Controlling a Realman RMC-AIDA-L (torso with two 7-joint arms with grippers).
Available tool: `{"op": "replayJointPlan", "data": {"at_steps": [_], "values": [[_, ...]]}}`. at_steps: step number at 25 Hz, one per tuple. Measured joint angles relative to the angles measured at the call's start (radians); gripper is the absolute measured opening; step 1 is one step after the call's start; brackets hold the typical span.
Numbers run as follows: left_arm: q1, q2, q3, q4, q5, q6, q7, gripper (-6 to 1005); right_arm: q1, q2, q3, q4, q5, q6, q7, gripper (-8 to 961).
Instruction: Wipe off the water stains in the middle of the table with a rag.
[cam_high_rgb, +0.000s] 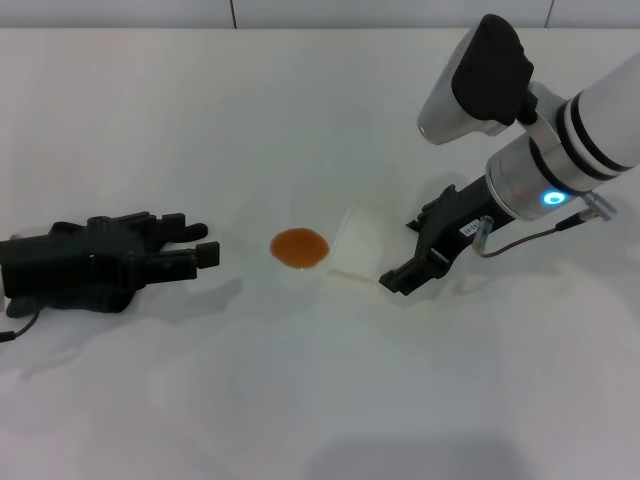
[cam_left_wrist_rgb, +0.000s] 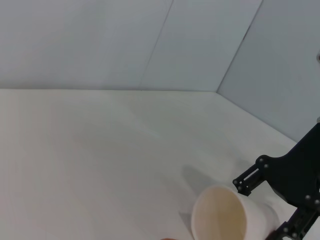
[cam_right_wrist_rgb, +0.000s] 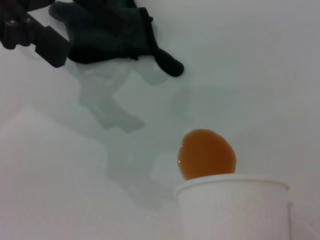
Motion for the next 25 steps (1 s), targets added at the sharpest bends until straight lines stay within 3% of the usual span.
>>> {"op": "replayJointPlan", "data": {"at_steps": [18, 21, 25], "values": [[-0.006, 0.0, 0.0, 0.0, 0.0, 0.0, -0.003, 854, 0.0, -0.002, 0.0, -0.016, 0.0, -0.01, -0.003, 647], [-0.003, 0.0, -0.001, 0.0, 0.001, 0.0, -0.003, 854, -0.01, -0.009, 0.023, -0.069, 0.001, -0.028, -0.008, 644], [0.003, 0.003, -0.002, 0.0, 0.003, 0.0, -0.004, 854, -0.065, -0.012, 0.125, -0.193, 0.013, -0.063, -0.055, 642]]}}
